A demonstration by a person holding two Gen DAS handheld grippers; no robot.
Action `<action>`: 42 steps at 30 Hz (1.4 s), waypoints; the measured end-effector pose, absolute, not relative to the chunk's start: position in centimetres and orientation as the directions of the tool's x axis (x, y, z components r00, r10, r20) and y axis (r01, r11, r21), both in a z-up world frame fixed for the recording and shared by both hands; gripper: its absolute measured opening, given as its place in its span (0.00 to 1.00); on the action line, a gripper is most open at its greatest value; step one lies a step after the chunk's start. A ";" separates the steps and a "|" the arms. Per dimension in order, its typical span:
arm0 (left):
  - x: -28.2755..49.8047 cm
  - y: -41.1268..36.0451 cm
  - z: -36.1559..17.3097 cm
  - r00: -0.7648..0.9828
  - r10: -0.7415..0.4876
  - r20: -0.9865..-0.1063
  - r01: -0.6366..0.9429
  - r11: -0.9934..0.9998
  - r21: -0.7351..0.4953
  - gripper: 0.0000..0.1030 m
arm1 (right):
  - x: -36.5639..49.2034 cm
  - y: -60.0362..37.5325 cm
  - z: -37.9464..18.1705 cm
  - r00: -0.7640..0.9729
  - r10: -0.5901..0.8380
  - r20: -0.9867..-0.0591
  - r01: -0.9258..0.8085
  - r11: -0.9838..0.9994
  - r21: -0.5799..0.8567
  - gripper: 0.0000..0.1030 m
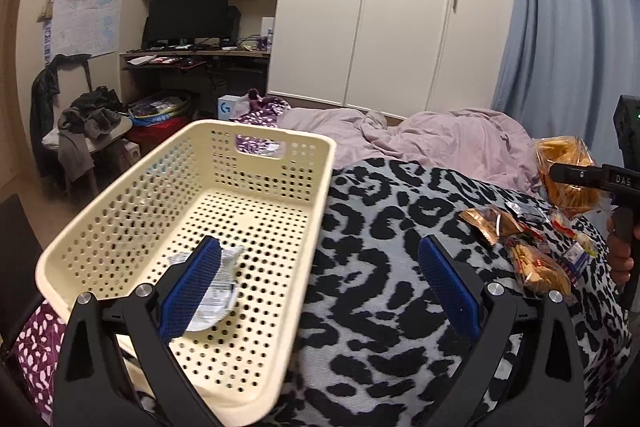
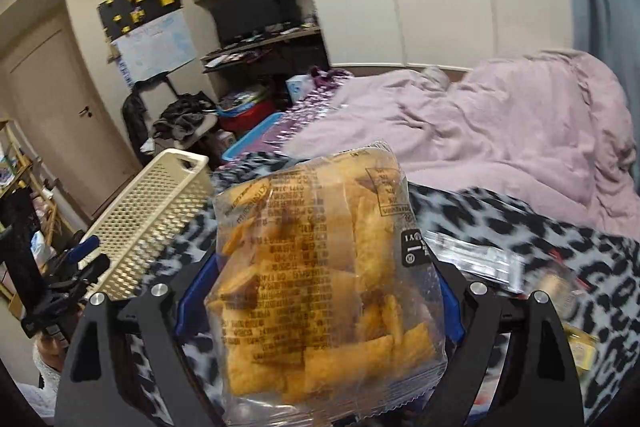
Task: Organize snacks
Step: 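Carry the cracker bag with the right gripper into the basket and release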
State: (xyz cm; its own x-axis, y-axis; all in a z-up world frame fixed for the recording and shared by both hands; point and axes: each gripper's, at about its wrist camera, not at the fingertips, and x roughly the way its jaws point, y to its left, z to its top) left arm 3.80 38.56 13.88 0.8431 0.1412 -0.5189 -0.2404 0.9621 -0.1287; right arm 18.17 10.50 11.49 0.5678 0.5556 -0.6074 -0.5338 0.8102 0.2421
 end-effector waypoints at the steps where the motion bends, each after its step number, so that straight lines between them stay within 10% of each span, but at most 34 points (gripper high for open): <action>1: 3.4 39.0 14.0 0.844 0.159 -0.513 -0.256 0.959 -0.123 0.97 | 18.0 11.4 11.7 0.562 0.567 -0.603 -0.547 0.801 0.243 0.85; 42: -1.2 46.5 13.0 0.788 0.361 -0.500 -0.476 0.871 -0.122 0.97 | 13.4 42.9 9.3 0.421 0.666 -0.616 -0.805 0.588 0.086 0.90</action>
State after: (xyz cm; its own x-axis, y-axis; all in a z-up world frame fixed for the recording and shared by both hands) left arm -1.22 46.52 12.99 0.7876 0.3607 -0.4996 -0.4761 0.8709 -0.1217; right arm 13.36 42.92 9.34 0.4206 0.6661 -0.6159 -0.8046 0.5876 0.0861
